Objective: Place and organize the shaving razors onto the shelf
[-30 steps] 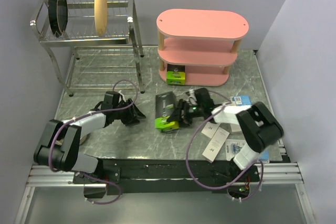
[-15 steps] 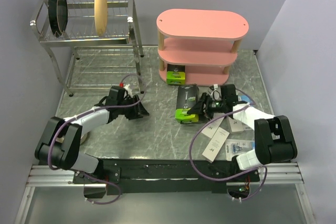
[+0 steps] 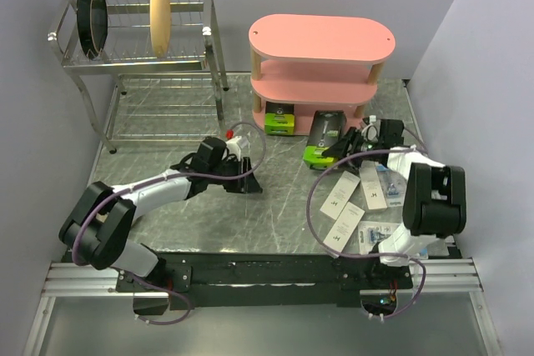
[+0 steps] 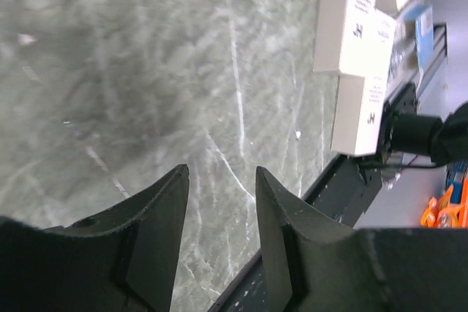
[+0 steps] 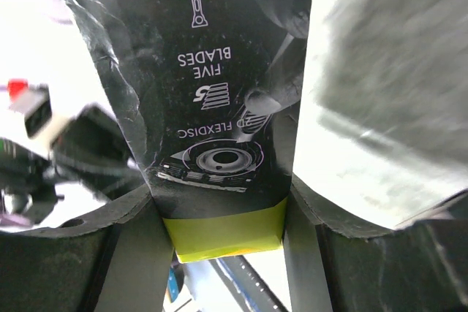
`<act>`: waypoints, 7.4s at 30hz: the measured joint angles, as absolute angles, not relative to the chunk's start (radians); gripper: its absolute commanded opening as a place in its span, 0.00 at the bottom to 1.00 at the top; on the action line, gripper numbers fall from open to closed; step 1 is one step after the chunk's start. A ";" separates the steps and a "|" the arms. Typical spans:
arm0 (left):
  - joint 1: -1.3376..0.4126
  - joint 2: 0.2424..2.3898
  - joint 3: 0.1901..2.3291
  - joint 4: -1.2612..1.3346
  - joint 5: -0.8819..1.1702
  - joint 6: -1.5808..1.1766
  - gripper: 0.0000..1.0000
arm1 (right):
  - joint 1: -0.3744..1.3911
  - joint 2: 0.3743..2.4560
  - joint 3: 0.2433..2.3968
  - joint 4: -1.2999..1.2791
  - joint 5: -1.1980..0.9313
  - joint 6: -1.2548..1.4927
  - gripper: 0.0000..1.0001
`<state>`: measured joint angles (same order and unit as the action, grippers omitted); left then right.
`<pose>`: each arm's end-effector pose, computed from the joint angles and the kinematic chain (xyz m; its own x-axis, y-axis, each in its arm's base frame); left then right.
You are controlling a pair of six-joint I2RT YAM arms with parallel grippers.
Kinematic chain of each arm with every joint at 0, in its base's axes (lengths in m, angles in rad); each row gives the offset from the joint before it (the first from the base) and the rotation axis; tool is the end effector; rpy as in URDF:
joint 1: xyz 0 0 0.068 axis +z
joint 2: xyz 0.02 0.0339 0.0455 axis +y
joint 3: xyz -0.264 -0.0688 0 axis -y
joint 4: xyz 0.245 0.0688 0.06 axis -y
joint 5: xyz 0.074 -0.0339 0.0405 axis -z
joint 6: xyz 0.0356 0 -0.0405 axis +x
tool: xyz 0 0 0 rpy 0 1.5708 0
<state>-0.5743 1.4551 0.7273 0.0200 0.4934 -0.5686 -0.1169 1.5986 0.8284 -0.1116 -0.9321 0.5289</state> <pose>0.2363 -0.1730 0.1891 -0.8803 0.0047 -0.4744 0.3638 0.6485 -0.6686 0.3068 -0.0072 0.1764 -0.8826 0.4065 -0.2362 0.0092 0.5172 0.8558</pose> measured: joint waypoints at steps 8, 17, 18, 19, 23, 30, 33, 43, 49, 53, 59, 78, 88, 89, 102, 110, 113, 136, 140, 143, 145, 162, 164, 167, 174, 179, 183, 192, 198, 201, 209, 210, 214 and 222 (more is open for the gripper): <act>-0.615 1.471 0.745 0.022 0.500 -0.516 0.46 | -0.178 1.776 0.971 -0.105 -0.952 0.480 0.37; -0.664 1.555 0.820 0.028 0.496 -0.464 0.46 | -0.230 1.938 1.123 -0.114 -1.031 0.480 0.52; -0.669 1.556 0.822 0.029 0.495 -0.461 0.46 | -0.240 1.954 1.141 -0.117 -1.040 0.482 0.56; -0.675 1.557 0.823 0.030 0.495 -0.459 0.46 | -0.250 1.971 1.161 -0.118 -1.049 0.484 0.65; -0.699 1.568 0.828 0.033 0.490 -0.449 0.46 | -0.278 2.021 1.231 -0.126 -1.068 0.489 0.76; -0.733 1.606 0.872 0.024 0.476 -0.433 0.45 | -0.332 2.049 1.308 -0.154 -1.073 0.481 0.80; -0.743 1.615 0.893 0.026 0.473 -0.430 0.46 | -0.340 2.049 1.307 -0.189 -1.079 0.469 0.82; -0.766 1.617 0.898 0.025 0.473 -0.431 0.46 | -0.352 1.930 1.192 -0.230 -0.907 0.452 0.93; -0.766 1.617 0.898 0.025 0.472 -0.431 0.46 | -0.355 1.837 1.191 -0.216 -0.799 0.444 0.95; -0.766 1.617 0.898 0.026 0.472 -0.431 0.46 | -0.361 1.790 1.175 -0.231 -0.762 0.401 0.94; -0.766 1.609 0.897 0.025 0.448 -0.433 0.43 | -0.371 1.606 1.041 -0.286 -0.739 0.260 0.07; -0.725 1.538 0.834 0.013 0.341 -0.435 0.50 | -0.096 1.486 0.968 -0.304 -0.462 -0.046 0.00; -0.684 1.534 0.828 0.012 0.341 -0.440 0.49 | -0.060 1.568 0.968 -0.224 -0.365 -0.046 0.00; -0.682 1.535 0.828 0.013 0.341 -0.441 0.49 | -0.056 1.568 0.968 -0.215 -0.358 -0.046 0.00; -0.677 1.576 0.829 0.010 0.342 -0.448 0.49 | -0.028 1.570 0.915 -0.012 -0.265 -0.028 0.00; -0.677 1.583 0.829 0.010 0.342 -0.450 0.51 | -0.028 1.623 0.935 0.062 -0.228 0.001 0.00; -0.677 1.584 0.831 0.009 0.341 -0.450 0.51 | -0.025 1.634 0.943 0.073 -0.226 0.009 0.00; -0.677 1.589 0.836 0.010 0.342 -0.449 0.50 | 0.051 1.645 0.945 0.075 -0.219 -0.052 0.00; -0.677 1.589 0.836 0.010 0.342 -0.449 0.50 | 0.072 1.646 0.950 0.075 -0.194 -0.064 0.00; -0.677 1.589 0.836 0.010 0.342 -0.449 0.50 | 0.092 1.653 0.954 0.071 -0.165 -0.077 0.00; -0.677 1.589 0.836 0.010 0.342 -0.449 0.51 | 0.107 1.666 0.967 0.058 -0.141 -0.084 0.00; -0.677 1.589 0.836 0.010 0.342 -0.449 0.50 | 0.149 1.718 1.048 -0.004 -0.009 -0.091 0.00; -0.677 1.589 0.836 0.010 0.341 -0.449 0.51 | 0.152 1.727 1.049 -0.003 0.004 -0.091 0.00; -0.677 1.589 0.836 0.010 0.341 -0.449 0.51 | 0.163 1.741 1.049 -0.002 0.026 -0.092 0.00; -0.677 1.587 0.836 0.010 0.341 -0.446 0.57 | 0.181 1.702 1.039 -0.008 0.061 -0.099 0.15; -0.677 1.576 0.844 0.002 0.343 -0.429 0.71 | 0.183 1.528 1.037 -0.098 0.049 -0.114 0.45; -0.692 1.550 0.865 -0.009 0.342 -0.391 0.78 | 0.183 1.365 1.031 -0.229 0.030 -0.101 0.66; -0.921 1.643 1.154 -0.128 0.257 -0.244 0.83 | 0.154 1.048 0.829 -0.545 0.042 -0.034 0.85; -0.989 1.820 1.382 -0.163 0.128 -0.250 0.82 | -0.015 1.029 0.912 -0.652 0.028 0.017 0.86; -1.006 1.887 1.437 -0.186 0.091 -0.269 0.82 | -0.138 1.003 0.937 -0.669 0.002 0.075 0.86; -1.087 1.994 1.458 -0.229 0.059 -0.266 0.85 | -0.209 0.816 0.916 -0.696 -0.143 0.183 0.86; -1.095 2.003 1.458 -0.230 0.057 -0.260 0.86 | -0.209 0.806 0.916 -0.696 -0.153 0.189 0.86; -1.132 2.051 1.480 -0.234 0.038 -0.248 0.93 | -0.209 0.787 0.911 -0.698 -0.202 0.221 0.86; -1.158 2.094 1.538 -0.269 -0.007 -0.303 0.89 | -0.235 0.780 0.907 -0.735 -0.258 0.248 0.85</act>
<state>-1.1580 2.0937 1.5375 -0.2691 -0.0071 -0.3027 -0.2348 0.7799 0.9073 -0.7345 -0.2584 0.2481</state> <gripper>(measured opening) 0.895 0.855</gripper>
